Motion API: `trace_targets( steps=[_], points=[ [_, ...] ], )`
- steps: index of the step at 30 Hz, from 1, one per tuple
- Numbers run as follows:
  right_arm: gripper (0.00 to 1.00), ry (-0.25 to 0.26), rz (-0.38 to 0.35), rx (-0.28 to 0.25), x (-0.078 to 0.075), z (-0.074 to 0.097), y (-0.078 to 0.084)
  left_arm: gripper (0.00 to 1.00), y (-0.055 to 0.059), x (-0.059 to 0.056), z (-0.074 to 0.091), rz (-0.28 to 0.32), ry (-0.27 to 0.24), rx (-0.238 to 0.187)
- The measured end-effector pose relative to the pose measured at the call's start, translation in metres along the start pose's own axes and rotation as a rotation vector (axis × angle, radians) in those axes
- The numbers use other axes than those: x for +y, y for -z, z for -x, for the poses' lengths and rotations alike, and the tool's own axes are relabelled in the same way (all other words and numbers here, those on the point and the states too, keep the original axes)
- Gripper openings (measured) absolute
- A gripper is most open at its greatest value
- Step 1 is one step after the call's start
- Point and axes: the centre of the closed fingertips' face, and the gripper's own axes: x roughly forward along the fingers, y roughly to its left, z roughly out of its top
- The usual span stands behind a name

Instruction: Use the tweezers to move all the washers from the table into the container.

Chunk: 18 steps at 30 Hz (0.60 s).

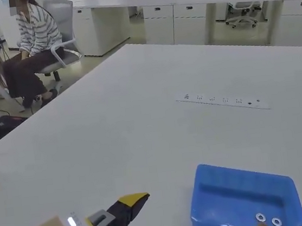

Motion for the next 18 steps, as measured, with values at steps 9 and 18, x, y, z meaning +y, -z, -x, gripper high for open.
trace_targets(
  steps=[9,18],
  points=[
    [0.02,0.018,-0.087,-0.076,-0.005,0.013,-0.019,0.72,0.0,-0.002,0.0,-0.002,0.006,0.003],
    [0.02,0.019,-0.128,-0.141,-0.004,0.027,-0.039,0.72,0.0,-0.002,0.001,0.0,0.003,-0.002]
  ],
)
